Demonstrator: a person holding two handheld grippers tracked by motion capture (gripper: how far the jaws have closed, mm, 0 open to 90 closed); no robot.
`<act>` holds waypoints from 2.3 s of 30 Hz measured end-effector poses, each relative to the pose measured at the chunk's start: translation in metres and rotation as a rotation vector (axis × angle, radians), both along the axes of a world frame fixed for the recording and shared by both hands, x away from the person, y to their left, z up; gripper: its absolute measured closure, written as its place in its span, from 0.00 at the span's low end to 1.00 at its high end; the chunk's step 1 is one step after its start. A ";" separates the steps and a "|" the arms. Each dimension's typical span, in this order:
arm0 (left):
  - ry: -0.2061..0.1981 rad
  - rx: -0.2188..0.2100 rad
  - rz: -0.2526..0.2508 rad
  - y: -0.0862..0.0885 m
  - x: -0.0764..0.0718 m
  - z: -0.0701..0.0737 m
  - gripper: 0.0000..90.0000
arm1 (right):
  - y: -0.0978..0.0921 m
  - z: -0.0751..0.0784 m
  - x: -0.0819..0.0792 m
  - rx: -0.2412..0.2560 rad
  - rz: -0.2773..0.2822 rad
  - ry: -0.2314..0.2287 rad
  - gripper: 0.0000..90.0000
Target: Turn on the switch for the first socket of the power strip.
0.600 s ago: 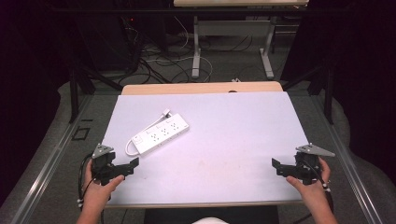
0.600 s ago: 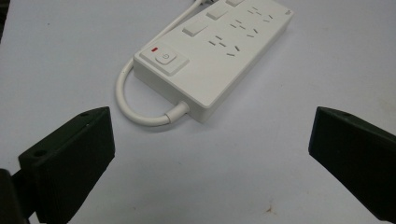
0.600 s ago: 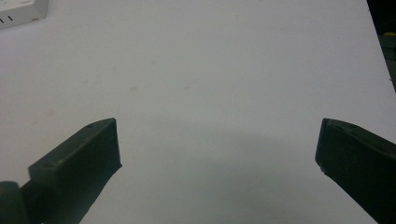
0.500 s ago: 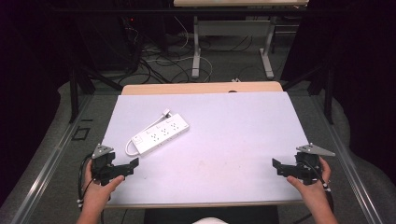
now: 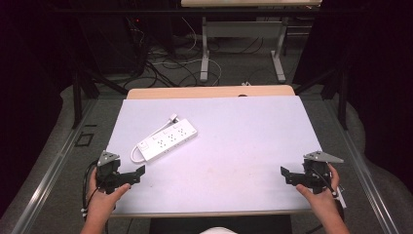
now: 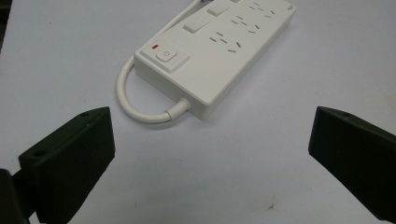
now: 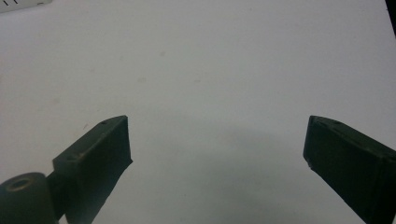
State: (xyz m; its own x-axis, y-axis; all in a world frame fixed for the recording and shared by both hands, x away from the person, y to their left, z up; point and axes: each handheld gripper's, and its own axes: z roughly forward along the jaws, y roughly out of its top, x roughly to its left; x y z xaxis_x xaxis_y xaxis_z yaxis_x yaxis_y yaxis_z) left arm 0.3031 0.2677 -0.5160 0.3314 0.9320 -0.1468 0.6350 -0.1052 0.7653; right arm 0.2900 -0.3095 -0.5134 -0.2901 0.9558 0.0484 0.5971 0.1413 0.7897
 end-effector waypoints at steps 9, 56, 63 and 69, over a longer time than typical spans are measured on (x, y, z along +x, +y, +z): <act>0.013 0.004 0.006 -0.002 0.004 0.002 0.00 | 0.004 -0.005 0.001 0.015 0.040 -0.005 0.08; 0.042 0.059 0.008 -0.005 0.049 0.053 0.03 | 0.010 -0.009 0.002 0.012 0.060 0.008 0.00; 0.037 0.082 -0.002 -0.009 0.056 0.059 0.05 | 0.010 -0.010 0.002 0.013 0.061 0.008 0.00; 0.032 0.103 -0.004 -0.012 0.062 0.061 0.09 | 0.010 -0.010 0.002 0.014 0.066 0.011 0.00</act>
